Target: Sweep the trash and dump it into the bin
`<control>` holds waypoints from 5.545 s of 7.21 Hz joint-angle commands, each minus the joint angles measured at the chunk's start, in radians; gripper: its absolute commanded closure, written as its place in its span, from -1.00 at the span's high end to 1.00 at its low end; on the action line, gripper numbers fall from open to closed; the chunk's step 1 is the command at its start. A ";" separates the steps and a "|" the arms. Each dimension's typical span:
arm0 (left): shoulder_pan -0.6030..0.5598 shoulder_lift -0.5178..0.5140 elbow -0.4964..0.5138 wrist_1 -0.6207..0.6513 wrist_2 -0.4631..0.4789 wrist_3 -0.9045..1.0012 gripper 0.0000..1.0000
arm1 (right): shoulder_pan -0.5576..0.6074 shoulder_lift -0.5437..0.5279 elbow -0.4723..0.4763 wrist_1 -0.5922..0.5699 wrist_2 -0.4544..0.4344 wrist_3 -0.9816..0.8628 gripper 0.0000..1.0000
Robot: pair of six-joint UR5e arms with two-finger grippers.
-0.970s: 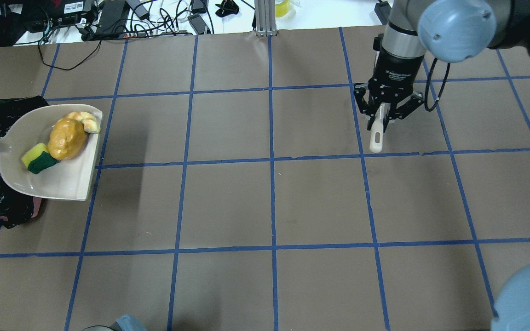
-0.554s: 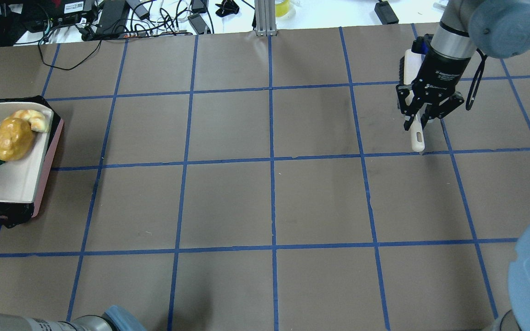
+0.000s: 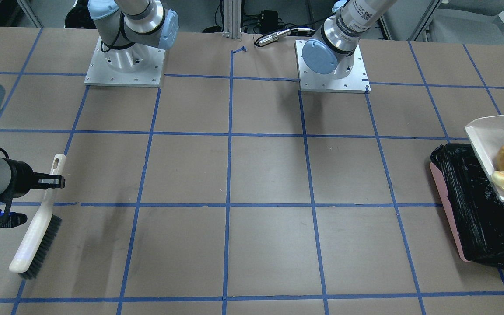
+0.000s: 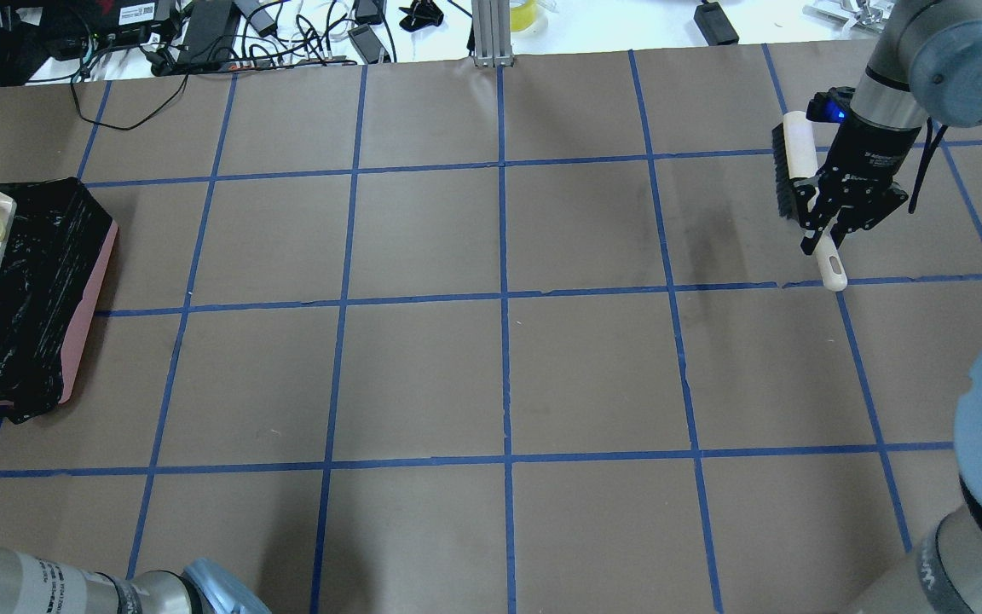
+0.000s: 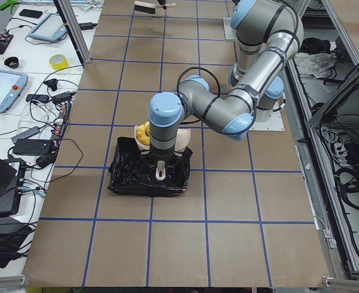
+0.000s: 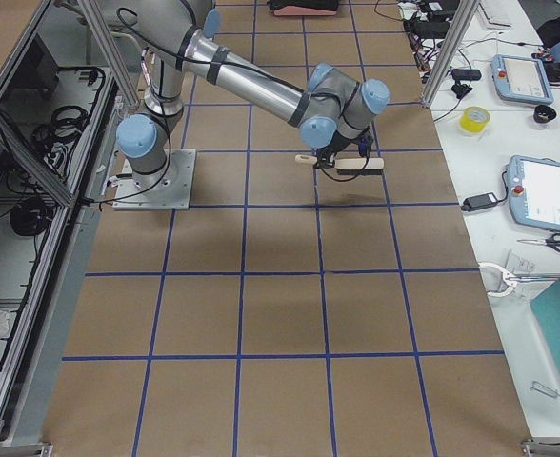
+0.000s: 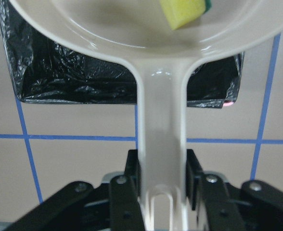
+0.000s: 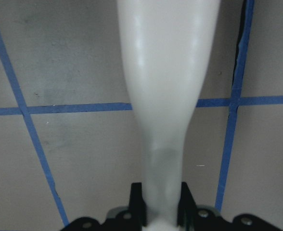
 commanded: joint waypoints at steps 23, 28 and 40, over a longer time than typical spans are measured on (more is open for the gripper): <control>-0.617 -0.001 -0.155 -0.025 0.083 -0.659 -1.00 | 0.061 -0.260 -0.026 -0.069 0.027 -0.014 1.00; -0.745 -0.149 -0.161 0.255 0.017 -0.718 -1.00 | 0.310 -0.285 -0.032 -0.114 0.027 0.155 1.00; -0.931 0.112 -0.276 -0.021 0.015 -1.273 0.58 | 0.322 -0.383 0.012 -0.125 0.036 0.196 1.00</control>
